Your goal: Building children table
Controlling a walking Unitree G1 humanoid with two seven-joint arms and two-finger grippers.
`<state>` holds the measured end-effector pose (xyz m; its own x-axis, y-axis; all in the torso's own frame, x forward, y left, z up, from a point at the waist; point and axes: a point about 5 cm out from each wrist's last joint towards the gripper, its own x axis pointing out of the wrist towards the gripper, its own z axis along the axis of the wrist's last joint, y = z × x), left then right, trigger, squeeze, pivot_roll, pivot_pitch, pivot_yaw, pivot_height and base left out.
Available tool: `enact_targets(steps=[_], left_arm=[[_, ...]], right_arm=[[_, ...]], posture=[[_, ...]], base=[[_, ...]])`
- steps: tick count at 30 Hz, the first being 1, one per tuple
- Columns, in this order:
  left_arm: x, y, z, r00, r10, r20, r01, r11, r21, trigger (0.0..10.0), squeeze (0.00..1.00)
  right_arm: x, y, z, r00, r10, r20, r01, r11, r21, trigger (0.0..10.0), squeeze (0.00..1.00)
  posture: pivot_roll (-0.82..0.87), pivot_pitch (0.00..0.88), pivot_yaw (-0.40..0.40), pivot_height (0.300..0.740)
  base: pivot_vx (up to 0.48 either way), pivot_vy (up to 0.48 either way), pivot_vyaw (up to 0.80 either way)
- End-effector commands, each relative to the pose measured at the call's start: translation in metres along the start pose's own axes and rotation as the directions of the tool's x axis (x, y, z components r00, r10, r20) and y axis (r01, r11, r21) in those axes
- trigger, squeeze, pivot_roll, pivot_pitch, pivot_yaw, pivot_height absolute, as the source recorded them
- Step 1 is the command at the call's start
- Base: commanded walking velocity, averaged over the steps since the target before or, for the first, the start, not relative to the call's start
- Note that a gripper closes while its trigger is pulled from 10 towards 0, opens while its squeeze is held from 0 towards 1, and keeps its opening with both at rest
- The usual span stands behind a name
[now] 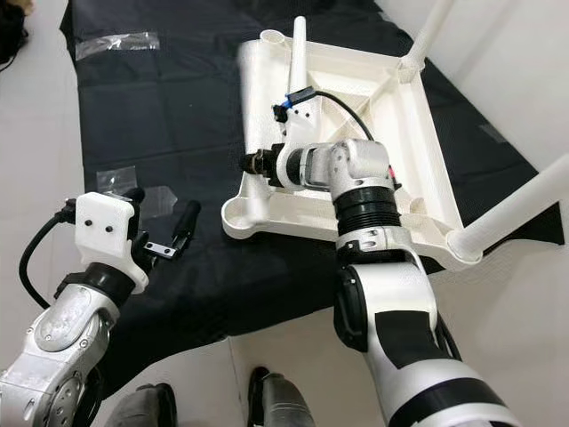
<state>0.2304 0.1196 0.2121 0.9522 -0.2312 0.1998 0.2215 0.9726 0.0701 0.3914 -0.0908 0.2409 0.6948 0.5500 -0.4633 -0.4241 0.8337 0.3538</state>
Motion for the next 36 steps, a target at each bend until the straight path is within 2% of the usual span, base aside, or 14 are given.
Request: enact_targets(steps=[1, 13, 15, 16, 17, 19, 23, 24, 26, 29, 30, 31, 33, 36], left_arm=[[-0.003, -0.001, 0.001, 1.0, 0.004, 0.002, -0.004, 1.0, -0.001, 10.0, 0.0], [-0.002, -0.001, 0.0, 1.0, 0.009, 0.003, -0.009, 1.0, 0.0, 10.0, 0.0], [-0.002, 0.0, 0.0, 1.0, 0.01, 0.002, -0.01, 1.0, 0.002, 10.0, 0.0], [-0.001, 0.001, 0.0, 1.0, 0.014, 0.0, -0.014, 1.0, 0.002, 10.0, 0.0], [-0.001, 0.001, 0.0, 1.0, 0.014, 0.0, -0.014, 1.0, 0.002, 10.0, 0.0], [0.001, 0.005, 0.0, 1.0, 0.03, -0.006, -0.03, 0.999, -0.012, 10.0, 0.0], [0.004, 0.011, 0.001, 0.999, 0.038, -0.008, -0.039, 0.999, -0.021, 10.0, 0.0], [0.012, 0.026, 0.007, 0.999, 0.054, -0.001, -0.054, 0.998, -0.033, 10.0, 0.0], [0.012, 0.026, 0.007, 0.999, 0.054, -0.001, -0.054, 0.998, -0.033, 10.0, 0.0], [0.022, 0.036, 0.014, 0.998, 0.053, 0.018, -0.052, 0.997, -0.06, 10.0, 0.0], [0.029, 0.041, 0.02, 0.998, 0.052, 0.034, -0.048, 0.994, -0.094, 10.0, 0.0], [0.029, 0.041, 0.02, 0.998, 0.052, 0.034, -0.048, 0.994, -0.094, 10.0, 0.0], [0.05, 0.054, 0.041, 0.994, 0.048, 0.101, -0.026, 0.977, -0.213, 10.0, 0.0], [0.06, 0.06, 0.052, 0.99, 0.047, 0.136, -0.008, 0.962, -0.273, 10.0, 0.0]], right_arm=[[0.005, -0.012, -0.018, 0.996, -0.05, -0.076, 0.053, 0.998, 0.041, 0.0, 0.0], [0.002, -0.019, -0.002, 0.995, -0.09, 0.041, 0.086, 0.991, 0.106, 0.0, 0.0], [-0.002, -0.016, 0.011, 0.99, -0.066, 0.126, 0.053, 0.993, 0.104, 0.0, 0.0], [-0.008, -0.015, 0.025, 0.974, -0.04, 0.221, 0.018, 0.995, 0.101, 0.0, 0.0], [-0.008, -0.015, 0.025, 0.974, -0.04, 0.221, 0.018, 0.995, 0.101, 0.0, 0.0], [-0.02, -0.013, 0.045, 0.935, 0.017, 0.355, -0.041, 0.997, 0.058, 0.0, 0.0], [-0.027, -0.014, 0.05, 0.917, 0.061, 0.394, -0.073, 0.997, 0.017, 0.0, 0.0], [-0.043, -0.017, 0.055, 0.873, 0.18, 0.454, -0.152, 0.983, -0.099, 0.0, 0.0], [-0.043, -0.017, 0.055, 0.873, 0.18, 0.454, -0.152, 0.983, -0.099, 0.0, 0.0], [-0.052, -0.02, 0.054, 0.833, 0.248, 0.495, -0.179, 0.967, -0.183, 0.0, 0.0], [-0.056, -0.02, 0.052, 0.801, 0.271, 0.534, -0.181, 0.96, -0.215, 0.0, 0.0], [-0.056, -0.02, 0.052, 0.801, 0.271, 0.534, -0.181, 0.96, -0.215, 0.0, 0.0], [-0.059, -0.013, 0.041, 0.726, 0.329, 0.603, -0.205, 0.942, -0.267, 0.0, 0.0], [-0.058, -0.009, 0.033, 0.696, 0.354, 0.624, -0.219, 0.933, -0.286, 0.0, 0.0]], posture=[[-0.03, 0.192, -0.149, 0.74], [-0.03, 0.193, -0.149, 0.74], [-0.03, 0.194, -0.147, 0.74], [-0.02, 0.191, -0.146, 0.74], [-0.02, 0.191, -0.146, 0.74], [-0.02, 0.19, -0.143, 0.74], [-0.01, 0.186, -0.139, 0.74], [-0.01, 0.18, -0.133, 0.74], [-0.01, 0.18, -0.133, 0.74], [0.0, 0.172, -0.126, 0.74], [0.01, 0.161, -0.118, 0.74], [0.01, 0.161, -0.118, 0.74], [0.01, 0.152, -0.099, 0.74], [0.01, 0.152, -0.099, 0.74]], base=[[0.0, 0.0, 0.0], [0.0, 0.0, 0.0], [0.0, 0.0, 0.0], [0.0, 0.0, 0.0], [0.0, 0.0, 0.0], [0.0, 0.0, 0.0], [0.0, 0.0, 0.0], [0.0, 0.0, 0.0], [0.0, 0.0, 0.0], [0.0, 0.0, 0.0], [0.0, 0.0, 0.0], [0.0, 0.0, 0.0], [0.0, 0.0, 0.0], [0.0, 0.0, 0.0]])
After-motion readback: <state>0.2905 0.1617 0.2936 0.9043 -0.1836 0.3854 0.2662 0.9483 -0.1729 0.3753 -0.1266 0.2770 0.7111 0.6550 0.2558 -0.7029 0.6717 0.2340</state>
